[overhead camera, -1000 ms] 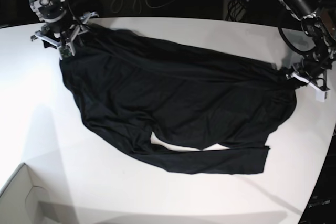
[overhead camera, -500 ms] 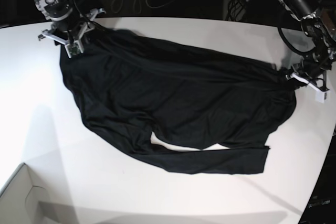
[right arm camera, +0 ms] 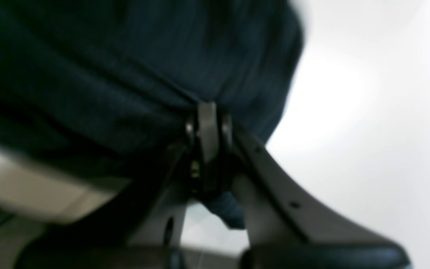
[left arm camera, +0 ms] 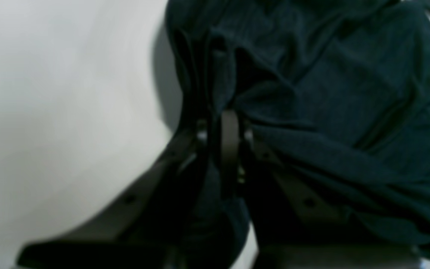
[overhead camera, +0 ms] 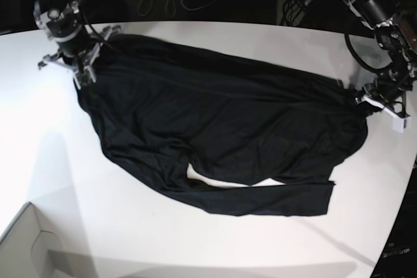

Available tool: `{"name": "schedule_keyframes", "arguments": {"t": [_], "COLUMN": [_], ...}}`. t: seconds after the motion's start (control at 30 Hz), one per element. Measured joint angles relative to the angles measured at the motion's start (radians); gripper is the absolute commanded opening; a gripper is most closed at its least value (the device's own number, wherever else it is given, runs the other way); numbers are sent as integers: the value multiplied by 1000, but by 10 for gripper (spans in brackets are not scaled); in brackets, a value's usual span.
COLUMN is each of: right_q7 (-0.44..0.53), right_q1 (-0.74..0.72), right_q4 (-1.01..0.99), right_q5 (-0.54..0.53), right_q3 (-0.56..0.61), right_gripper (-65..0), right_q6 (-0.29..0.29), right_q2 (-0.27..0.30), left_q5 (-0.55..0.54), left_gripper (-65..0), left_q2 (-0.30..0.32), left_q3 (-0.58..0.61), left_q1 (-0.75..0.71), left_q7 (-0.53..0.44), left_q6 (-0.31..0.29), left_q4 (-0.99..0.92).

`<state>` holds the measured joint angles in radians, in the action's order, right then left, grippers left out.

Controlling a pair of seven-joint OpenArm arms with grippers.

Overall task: Layout the t-shirt on the table in an organized manner, then fold the t-shirt properly
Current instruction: 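Hold the collar edge with both grippers, keeping the shirt spread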

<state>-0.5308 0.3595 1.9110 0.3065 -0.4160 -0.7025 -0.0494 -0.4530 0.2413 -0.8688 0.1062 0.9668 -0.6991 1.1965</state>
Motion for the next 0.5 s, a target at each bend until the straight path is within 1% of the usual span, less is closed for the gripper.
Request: {"name": "schedule_keyframes", "arguments": {"t": [0.17,0.3,0.4,0.5], "right_q7": [0,0,-2,-2], "right_q1": [-56,-100,-106,-105], "right_q4": [-13,-141,-198,-187], "right_q5": [0,2,7,8], "right_q3": [-2,0,0,-2], "right_gripper": [-650,-650,-650,-650], "right_q6": [0,0,0,0], "right_q2": [0,0,0,0], "left_q5": [0,0,1,1], "left_gripper": [-650,-650,-650,-650], "left_q2": [2,3,2,2], "left_q3": [1,3,5,5], "left_q1": [0,15,19,19], "left_q7": [0,0,0,0], "left_q6": [0,0,0,0], "left_q4": [1,1,1,1]}}
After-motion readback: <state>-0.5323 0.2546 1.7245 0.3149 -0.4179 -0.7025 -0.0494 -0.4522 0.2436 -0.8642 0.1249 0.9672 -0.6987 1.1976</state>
